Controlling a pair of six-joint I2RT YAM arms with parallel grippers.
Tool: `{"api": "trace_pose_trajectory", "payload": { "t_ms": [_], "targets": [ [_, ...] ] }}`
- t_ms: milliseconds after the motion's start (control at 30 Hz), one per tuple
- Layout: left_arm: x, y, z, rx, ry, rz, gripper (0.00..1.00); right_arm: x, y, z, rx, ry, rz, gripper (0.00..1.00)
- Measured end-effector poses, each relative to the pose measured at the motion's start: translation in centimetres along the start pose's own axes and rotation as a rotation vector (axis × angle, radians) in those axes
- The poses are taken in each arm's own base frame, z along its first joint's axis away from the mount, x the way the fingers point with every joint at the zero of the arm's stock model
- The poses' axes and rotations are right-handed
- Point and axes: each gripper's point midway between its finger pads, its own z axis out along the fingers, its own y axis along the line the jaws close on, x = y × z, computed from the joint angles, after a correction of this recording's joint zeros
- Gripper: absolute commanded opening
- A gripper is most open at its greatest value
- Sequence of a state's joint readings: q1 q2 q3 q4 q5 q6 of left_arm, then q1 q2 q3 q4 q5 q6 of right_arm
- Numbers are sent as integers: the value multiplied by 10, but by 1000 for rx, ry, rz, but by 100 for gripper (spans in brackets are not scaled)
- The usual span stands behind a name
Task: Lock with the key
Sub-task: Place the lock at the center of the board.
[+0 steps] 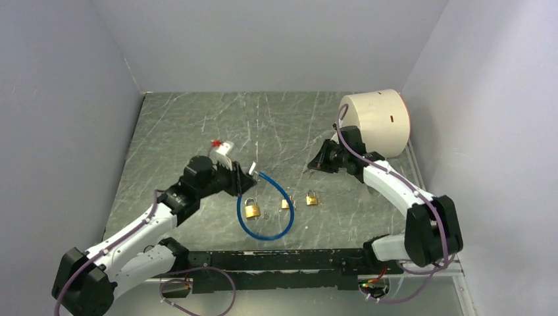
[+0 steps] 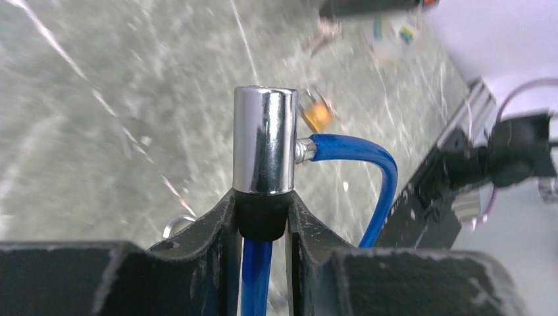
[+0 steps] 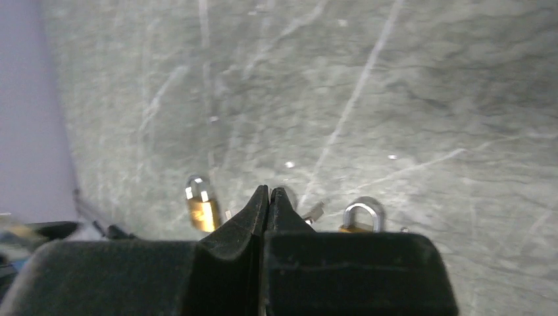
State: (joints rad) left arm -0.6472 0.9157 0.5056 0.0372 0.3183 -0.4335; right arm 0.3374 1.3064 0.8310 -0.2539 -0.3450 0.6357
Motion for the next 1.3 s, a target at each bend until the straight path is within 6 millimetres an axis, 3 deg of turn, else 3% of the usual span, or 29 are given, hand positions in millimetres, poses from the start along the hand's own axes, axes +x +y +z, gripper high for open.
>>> {"api": "trace_pose_trajectory", "payload": {
  "t_ms": [200,300,467,600,733,967,1067,1167,1300],
  "targets": [
    [-65,36,-23,-111,-132,-108,2,17,-41,26,164,71,40,0],
    [-77,61,-36,-176,-168,-188,2,23,-50,36,207,108,38,0],
    [-79,101,-54,-290,-201,-324,2,19,-38,40,189,104,8,0],
    [-79,145,-58,-375,-226,-465,3,7,-18,40,150,82,-18,0],
    [-64,180,-43,-427,-200,-582,3,-7,11,39,99,49,-48,0],
    [-40,214,-22,-484,-183,-694,2,-15,92,42,-62,21,-138,0],
    [-22,230,-15,-519,-207,-752,2,-14,128,59,-125,34,-173,0],
    [-3,245,-5,-550,-196,-836,10,-6,150,89,-159,72,-194,0],
    [8,255,2,-555,-235,-928,32,11,157,129,-154,139,-200,0]
  ]
}}
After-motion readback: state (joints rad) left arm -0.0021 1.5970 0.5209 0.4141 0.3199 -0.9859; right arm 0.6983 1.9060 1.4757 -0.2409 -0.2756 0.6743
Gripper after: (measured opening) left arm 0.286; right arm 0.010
